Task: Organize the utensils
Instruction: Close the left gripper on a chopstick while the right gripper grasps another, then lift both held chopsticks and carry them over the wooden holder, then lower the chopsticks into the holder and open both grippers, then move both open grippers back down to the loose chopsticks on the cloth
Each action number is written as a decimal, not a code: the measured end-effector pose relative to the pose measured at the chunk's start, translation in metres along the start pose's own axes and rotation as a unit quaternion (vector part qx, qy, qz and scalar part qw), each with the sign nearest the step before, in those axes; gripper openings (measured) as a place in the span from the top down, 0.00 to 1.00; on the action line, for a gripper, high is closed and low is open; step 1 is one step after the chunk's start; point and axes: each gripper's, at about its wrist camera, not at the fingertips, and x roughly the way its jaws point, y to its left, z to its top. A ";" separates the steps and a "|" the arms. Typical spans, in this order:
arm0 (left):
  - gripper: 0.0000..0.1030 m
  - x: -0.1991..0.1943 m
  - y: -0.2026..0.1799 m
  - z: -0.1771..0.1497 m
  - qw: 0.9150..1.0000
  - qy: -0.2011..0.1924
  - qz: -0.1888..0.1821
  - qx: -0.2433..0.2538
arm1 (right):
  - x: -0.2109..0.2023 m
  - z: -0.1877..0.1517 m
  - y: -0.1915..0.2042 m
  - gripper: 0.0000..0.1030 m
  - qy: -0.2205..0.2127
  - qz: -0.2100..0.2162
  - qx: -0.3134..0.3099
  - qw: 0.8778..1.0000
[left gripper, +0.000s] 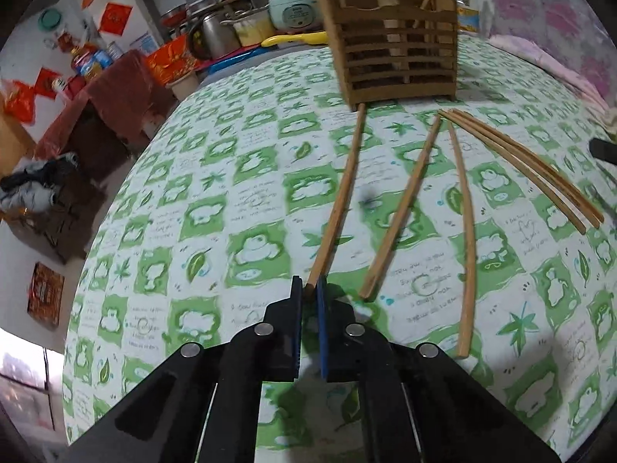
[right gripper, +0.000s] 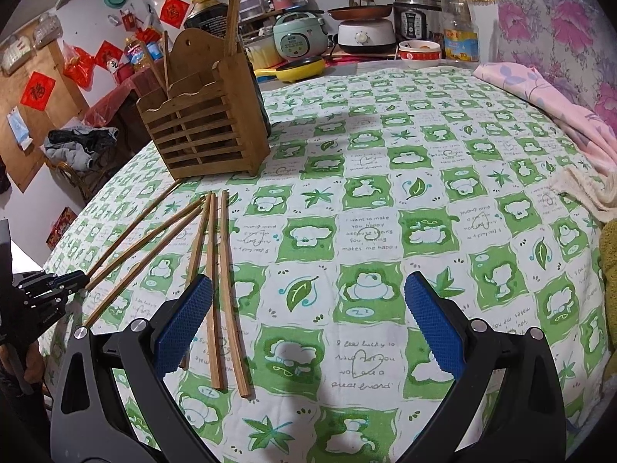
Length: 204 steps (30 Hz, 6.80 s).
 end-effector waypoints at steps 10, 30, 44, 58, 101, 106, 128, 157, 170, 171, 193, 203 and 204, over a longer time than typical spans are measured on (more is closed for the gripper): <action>0.72 -0.005 0.008 -0.009 0.999 -0.005 0.042 -0.021 | -0.019 -0.023 0.021 0.22 0.014 0.041 -0.072 0.996; 0.27 -0.004 0.021 -0.006 0.998 0.003 0.031 -0.053 | -0.021 -0.050 0.041 0.77 0.061 0.009 -0.147 0.987; 0.36 -0.003 0.017 -0.003 0.999 0.005 -0.038 -0.037 | -0.012 -0.044 0.030 0.79 0.070 -0.012 -0.114 0.991; 0.90 -0.003 0.008 -0.003 0.998 0.002 -0.058 -0.021 | -0.012 -0.045 0.032 0.87 0.074 -0.001 -0.115 0.991; 0.94 -0.103 0.022 0.117 0.981 -0.127 -0.113 -0.089 | -0.056 -0.048 0.027 0.58 0.051 -0.015 -0.127 0.990; 0.94 -0.102 0.021 0.118 0.981 -0.129 -0.108 -0.094 | -0.045 -0.067 0.008 0.62 0.067 -0.019 -0.097 0.993; 0.94 -0.134 0.022 0.169 0.976 -0.150 -0.127 -0.093 | -0.138 0.086 0.051 0.94 -0.137 0.031 -0.104 0.985; 0.94 -0.086 0.030 0.281 0.955 -0.217 -0.145 -0.144 | -0.028 0.213 0.106 0.89 -0.168 0.084 -0.068 0.980; 0.07 -0.085 0.040 0.270 0.955 -0.217 -0.102 -0.177 | -0.058 0.211 0.069 0.16 -0.230 0.061 0.004 0.971; 0.07 -0.085 0.040 0.270 0.955 -0.215 -0.098 -0.179 | -0.059 0.212 0.066 0.12 -0.231 0.064 0.010 0.971; 0.06 -0.092 0.041 0.252 0.962 -0.196 -0.046 -0.184 | -0.063 0.197 0.064 0.06 -0.191 0.090 0.045 0.976; 0.06 -0.030 0.037 0.164 0.976 -0.147 -0.040 -0.158 | -0.038 0.115 0.049 0.06 -0.154 0.044 -0.002 0.987; 0.06 -0.019 0.039 0.151 0.978 -0.132 -0.035 -0.159 | -0.026 0.096 0.043 0.06 -0.139 0.021 -0.010 0.990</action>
